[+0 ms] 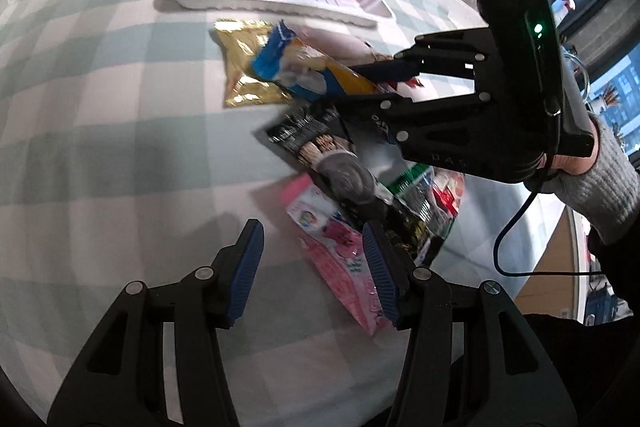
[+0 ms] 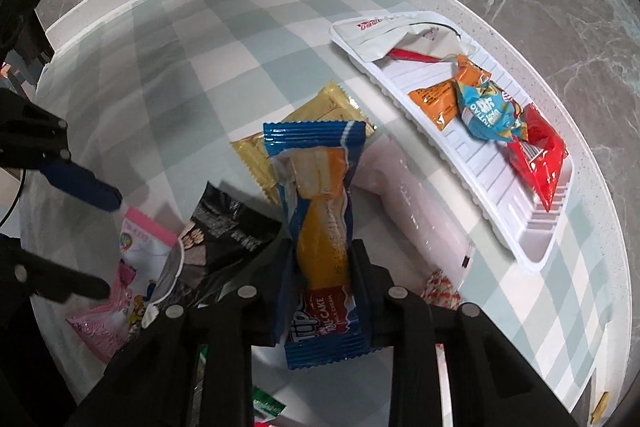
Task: Organize snacks
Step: 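Grasp the blue cake bar with right tool while left tool grasps pink packet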
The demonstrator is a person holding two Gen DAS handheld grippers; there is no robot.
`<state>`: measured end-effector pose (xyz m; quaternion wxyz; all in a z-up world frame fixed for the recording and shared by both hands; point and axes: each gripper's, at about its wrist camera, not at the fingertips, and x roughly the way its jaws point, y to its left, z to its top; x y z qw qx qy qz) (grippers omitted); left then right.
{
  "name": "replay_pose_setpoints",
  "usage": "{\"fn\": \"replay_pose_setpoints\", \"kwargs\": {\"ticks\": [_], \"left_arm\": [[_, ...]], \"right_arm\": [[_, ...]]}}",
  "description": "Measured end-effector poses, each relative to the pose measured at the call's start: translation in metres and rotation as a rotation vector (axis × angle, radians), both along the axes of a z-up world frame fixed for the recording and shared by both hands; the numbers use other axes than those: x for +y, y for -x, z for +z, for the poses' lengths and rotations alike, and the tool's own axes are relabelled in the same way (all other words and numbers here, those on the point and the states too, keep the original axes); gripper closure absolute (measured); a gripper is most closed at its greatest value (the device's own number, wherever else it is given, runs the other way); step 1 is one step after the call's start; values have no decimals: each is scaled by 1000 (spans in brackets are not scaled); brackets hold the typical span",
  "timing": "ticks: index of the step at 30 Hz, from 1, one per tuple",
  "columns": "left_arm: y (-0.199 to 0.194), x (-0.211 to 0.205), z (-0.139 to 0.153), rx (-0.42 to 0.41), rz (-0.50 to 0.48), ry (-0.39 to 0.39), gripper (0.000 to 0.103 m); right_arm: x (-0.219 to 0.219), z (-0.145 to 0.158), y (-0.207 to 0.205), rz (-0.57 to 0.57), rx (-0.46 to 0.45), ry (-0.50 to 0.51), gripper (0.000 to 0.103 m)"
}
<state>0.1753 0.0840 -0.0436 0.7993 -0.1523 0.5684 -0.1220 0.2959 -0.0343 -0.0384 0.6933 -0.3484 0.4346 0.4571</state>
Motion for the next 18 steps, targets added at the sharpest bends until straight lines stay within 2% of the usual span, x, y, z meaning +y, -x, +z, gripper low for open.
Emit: {"fn": "replay_pose_setpoints", "kwargs": {"ticks": [7, 11, 14, 18], "left_arm": [[-2, -22, -14, 46, -13, -25, 53], [-3, -30, -19, 44, -34, -96, 53], [1, -26, -18, 44, -39, -148, 53], [9, -1, -17, 56, 9, -184, 53]], "right_arm": [[-9, 2, 8, -36, 10, -19, 74], [-12, 3, 6, -64, 21, -29, 74], [-14, 3, 7, -79, 20, -34, 74], [-16, 3, 6, -92, 27, -40, 73]]}}
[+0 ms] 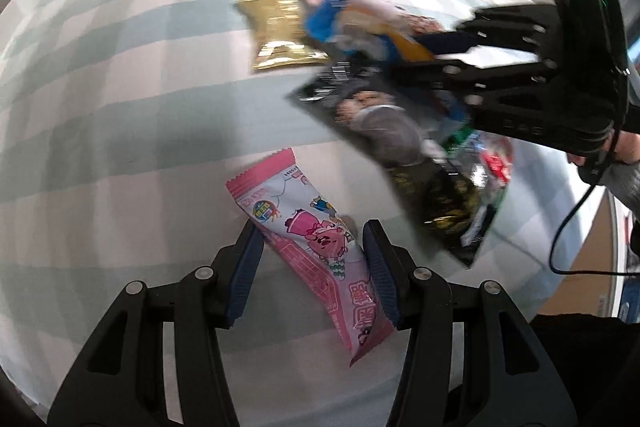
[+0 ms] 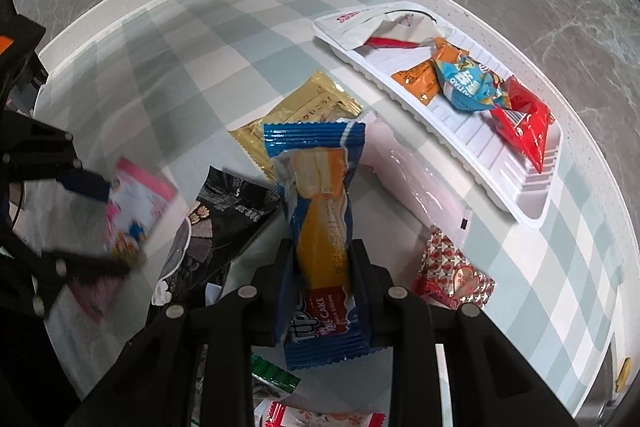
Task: Organize snacks
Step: 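Grasp the blue cake bar with right tool while left tool grasps pink packet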
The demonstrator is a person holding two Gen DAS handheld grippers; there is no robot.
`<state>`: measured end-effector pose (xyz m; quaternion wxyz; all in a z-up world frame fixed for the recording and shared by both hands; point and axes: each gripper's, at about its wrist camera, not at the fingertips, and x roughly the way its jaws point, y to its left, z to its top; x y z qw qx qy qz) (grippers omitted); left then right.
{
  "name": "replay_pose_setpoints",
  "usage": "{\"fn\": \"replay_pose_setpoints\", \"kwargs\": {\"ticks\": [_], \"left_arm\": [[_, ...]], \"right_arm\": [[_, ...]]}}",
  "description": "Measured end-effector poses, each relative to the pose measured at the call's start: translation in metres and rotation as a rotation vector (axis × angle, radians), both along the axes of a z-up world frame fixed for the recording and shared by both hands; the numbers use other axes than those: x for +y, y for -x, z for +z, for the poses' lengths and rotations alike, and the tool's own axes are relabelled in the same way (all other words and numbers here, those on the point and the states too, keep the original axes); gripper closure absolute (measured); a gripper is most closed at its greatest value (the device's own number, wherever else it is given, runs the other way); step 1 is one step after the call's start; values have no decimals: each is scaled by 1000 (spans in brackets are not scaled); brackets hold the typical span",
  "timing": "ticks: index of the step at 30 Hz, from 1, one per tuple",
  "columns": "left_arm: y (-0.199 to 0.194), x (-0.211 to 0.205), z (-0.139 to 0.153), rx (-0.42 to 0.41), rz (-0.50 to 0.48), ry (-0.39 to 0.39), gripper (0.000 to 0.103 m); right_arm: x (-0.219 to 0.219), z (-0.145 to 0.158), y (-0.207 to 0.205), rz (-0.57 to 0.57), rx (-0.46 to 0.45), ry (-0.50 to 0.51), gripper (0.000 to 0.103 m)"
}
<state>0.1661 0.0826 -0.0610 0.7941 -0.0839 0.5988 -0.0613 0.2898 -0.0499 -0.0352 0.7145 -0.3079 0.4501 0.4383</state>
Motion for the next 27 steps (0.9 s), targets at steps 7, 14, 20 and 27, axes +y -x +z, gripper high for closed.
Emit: {"fn": "replay_pose_setpoints", "kwargs": {"ticks": [7, 14, 20, 27], "left_arm": [[7, 40, 1, 16, 92, -32, 53], [11, 40, -1, 3, 95, -53, 53], [16, 38, -1, -13, 84, -65, 53], [18, 32, 0, -24, 58, -65, 75]], "right_arm": [[0, 0, -2, -3, 10, -2, 73], [4, -1, -4, -7, 21, -3, 73], [3, -1, -5, -16, 28, -5, 73], [2, -2, -5, -30, 34, -11, 73]]}}
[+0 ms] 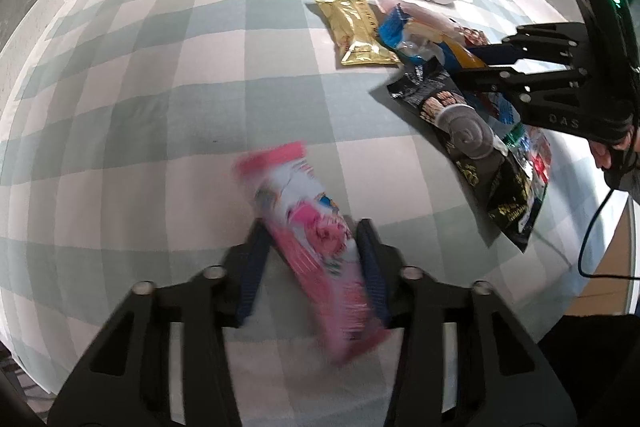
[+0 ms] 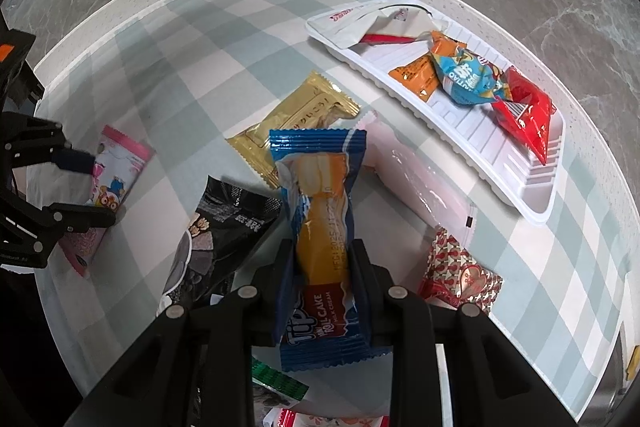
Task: Organize snacks
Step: 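Grasp the blue cake bar with right tool while left tool grasps pink packet, then carry blue cake bar with right tool while left tool carries pink packet to tray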
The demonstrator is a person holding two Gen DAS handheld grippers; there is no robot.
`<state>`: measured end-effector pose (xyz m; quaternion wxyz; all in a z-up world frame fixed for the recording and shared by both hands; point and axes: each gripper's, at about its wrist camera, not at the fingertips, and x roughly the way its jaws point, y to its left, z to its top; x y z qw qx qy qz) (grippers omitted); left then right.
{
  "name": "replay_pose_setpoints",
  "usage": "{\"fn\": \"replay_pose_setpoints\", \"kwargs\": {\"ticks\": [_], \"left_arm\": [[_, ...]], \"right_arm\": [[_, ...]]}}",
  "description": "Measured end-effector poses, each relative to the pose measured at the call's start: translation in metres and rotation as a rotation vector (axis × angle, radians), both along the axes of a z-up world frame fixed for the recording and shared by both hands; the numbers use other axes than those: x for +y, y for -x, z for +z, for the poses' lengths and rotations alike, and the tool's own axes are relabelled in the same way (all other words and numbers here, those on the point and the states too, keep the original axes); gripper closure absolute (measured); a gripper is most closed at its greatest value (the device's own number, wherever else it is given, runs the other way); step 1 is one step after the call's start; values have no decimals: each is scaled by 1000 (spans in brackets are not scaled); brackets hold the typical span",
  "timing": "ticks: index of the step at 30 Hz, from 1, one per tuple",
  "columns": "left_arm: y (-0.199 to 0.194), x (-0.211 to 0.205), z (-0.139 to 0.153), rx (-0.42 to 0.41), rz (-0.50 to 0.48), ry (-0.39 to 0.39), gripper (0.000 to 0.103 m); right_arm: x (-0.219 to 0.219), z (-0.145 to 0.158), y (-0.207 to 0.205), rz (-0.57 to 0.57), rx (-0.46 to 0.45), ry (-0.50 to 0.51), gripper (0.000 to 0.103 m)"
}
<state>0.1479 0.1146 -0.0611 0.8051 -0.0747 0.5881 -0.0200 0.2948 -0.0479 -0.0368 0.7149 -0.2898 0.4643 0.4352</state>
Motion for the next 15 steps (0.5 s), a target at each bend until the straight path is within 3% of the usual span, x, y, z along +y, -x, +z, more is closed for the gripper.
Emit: {"fn": "replay_pose_setpoints", "kwargs": {"ticks": [15], "left_arm": [[8, 8, 8, -50, 9, 54, 80]], "right_arm": [[-9, 6, -7, -56, 83, -64, 75]]}}
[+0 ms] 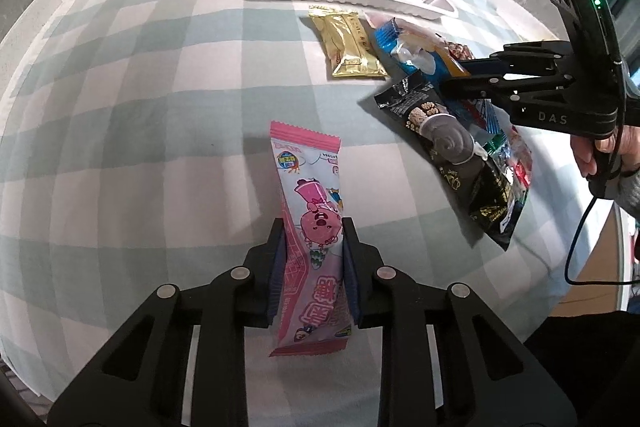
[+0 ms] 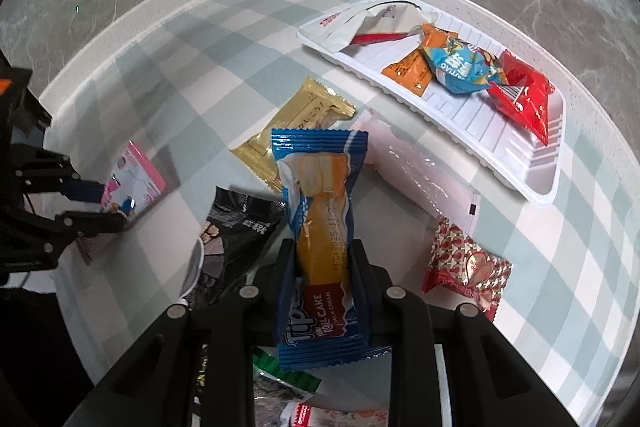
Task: Organize snacks
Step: 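Carry blue cake bar with right tool while left tool carries pink packet to tray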
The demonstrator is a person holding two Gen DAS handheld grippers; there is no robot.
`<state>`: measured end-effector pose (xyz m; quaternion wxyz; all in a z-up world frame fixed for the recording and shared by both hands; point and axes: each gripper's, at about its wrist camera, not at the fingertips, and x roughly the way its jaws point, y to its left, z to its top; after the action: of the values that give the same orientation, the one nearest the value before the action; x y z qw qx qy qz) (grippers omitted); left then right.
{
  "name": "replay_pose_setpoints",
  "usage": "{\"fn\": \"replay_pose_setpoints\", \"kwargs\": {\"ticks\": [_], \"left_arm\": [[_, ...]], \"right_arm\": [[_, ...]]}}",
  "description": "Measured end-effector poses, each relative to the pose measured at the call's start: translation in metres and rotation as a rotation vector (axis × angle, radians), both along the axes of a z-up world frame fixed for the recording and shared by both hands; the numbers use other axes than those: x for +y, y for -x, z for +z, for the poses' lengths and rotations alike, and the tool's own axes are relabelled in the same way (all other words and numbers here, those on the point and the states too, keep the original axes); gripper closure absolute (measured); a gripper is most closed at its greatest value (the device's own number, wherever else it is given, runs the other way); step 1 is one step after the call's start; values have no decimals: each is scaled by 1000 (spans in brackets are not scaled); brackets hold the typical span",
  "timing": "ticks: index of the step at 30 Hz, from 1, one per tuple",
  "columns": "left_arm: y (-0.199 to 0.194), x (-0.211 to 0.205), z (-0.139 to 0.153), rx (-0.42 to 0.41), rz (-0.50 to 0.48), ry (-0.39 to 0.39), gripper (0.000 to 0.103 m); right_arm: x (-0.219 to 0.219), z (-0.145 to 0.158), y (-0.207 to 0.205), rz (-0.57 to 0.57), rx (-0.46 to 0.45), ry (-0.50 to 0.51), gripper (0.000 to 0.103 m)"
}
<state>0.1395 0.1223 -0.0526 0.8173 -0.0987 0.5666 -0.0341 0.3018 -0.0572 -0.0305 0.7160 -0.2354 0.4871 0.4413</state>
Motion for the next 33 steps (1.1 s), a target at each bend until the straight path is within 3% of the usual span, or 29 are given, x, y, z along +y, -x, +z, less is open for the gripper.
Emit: {"fn": "replay_pose_setpoints", "kwargs": {"ticks": [14, 33], "left_arm": [[-8, 6, 14, -31, -8, 23, 80], [-29, 12, 24, -64, -13, 67, 80]], "right_arm": [[-24, 21, -18, -123, 135, -140, 75], [-47, 29, -30, -236, 266, -253, 75]]}}
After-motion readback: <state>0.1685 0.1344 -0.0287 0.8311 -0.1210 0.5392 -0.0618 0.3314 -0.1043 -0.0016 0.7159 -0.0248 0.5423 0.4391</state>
